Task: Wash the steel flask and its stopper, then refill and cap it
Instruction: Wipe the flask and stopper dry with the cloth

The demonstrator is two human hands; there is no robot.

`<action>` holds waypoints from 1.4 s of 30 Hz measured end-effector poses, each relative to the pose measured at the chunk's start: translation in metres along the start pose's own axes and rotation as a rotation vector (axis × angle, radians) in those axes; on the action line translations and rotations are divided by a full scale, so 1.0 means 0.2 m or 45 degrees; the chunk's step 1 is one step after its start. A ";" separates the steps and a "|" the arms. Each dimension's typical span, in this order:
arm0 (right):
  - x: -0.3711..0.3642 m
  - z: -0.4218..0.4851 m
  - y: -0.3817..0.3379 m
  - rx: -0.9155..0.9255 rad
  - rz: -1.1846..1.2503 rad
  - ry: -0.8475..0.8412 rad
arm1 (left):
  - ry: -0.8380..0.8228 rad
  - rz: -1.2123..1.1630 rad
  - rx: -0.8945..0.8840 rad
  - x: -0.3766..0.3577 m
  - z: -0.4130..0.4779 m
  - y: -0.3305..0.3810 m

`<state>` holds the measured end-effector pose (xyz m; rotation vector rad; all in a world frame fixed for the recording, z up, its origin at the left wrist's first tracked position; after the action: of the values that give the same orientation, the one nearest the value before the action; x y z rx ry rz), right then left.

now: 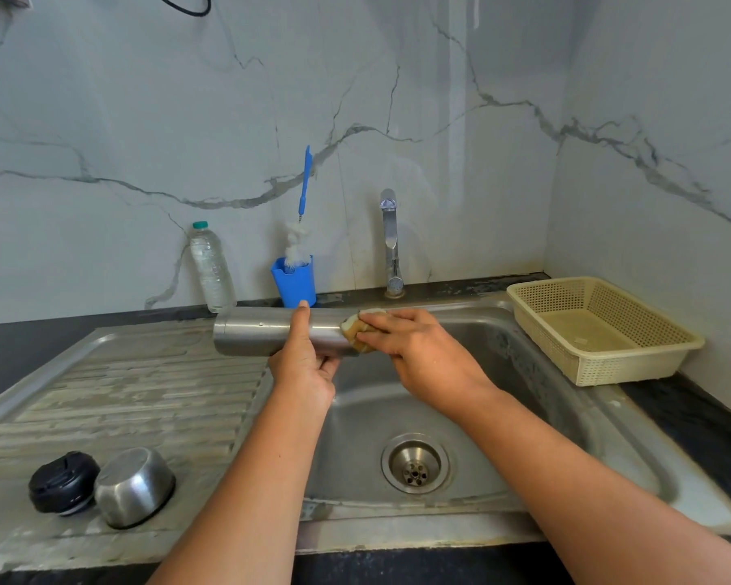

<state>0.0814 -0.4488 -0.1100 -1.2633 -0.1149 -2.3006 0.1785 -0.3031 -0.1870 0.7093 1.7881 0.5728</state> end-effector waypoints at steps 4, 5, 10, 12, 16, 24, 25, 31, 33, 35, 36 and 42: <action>-0.01 0.00 0.05 -0.074 0.104 0.075 | -0.015 0.027 -0.056 -0.02 -0.02 0.02; 0.01 -0.01 0.06 -0.108 0.199 0.130 | -0.034 0.023 -0.053 -0.03 -0.02 0.02; 0.04 -0.06 0.19 -0.619 0.765 0.228 | -0.135 0.034 -0.037 -0.08 -0.05 -0.01; 0.03 -0.09 0.23 -0.785 1.019 0.228 | -0.191 0.053 -0.035 -0.11 -0.06 -0.02; -0.07 -0.16 0.21 -1.003 1.741 0.152 | -0.286 -0.060 0.036 -0.15 -0.10 -0.02; -0.23 -0.17 0.12 -1.354 2.444 0.100 | -0.232 -0.098 -0.086 -0.11 -0.05 0.02; -0.22 -0.17 0.12 -1.375 2.493 0.139 | -0.237 -0.080 -0.117 -0.11 -0.05 0.02; -0.18 -0.20 0.22 -1.504 2.398 0.300 | -0.340 0.054 -0.296 -0.15 -0.10 0.06; -0.14 -0.21 0.27 -1.481 2.308 0.354 | -0.356 0.153 -0.322 -0.16 -0.11 0.05; -0.09 -0.23 0.33 -1.457 2.082 0.383 | -0.355 0.190 -0.309 -0.17 -0.12 0.03; -0.06 -0.25 0.37 -1.459 1.909 0.397 | -0.357 0.171 -0.295 -0.17 -0.12 0.03; 0.00 -0.23 0.38 -1.261 1.353 0.281 | -0.339 0.014 -0.256 -0.17 -0.12 0.04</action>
<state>0.0815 -0.5284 -0.1489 -1.0029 1.5280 -1.4487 0.1655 -0.3214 -0.1516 0.6256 1.4588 0.6249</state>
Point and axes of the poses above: each hand's wrist, its own z-axis towards the middle knuckle, its own x-axis out of the back of the hand, y = z × x, the point moved 9 cm from there along z, towards the middle knuckle, and after that the axes turned 5 degrees about x, right-handed, at the moved point
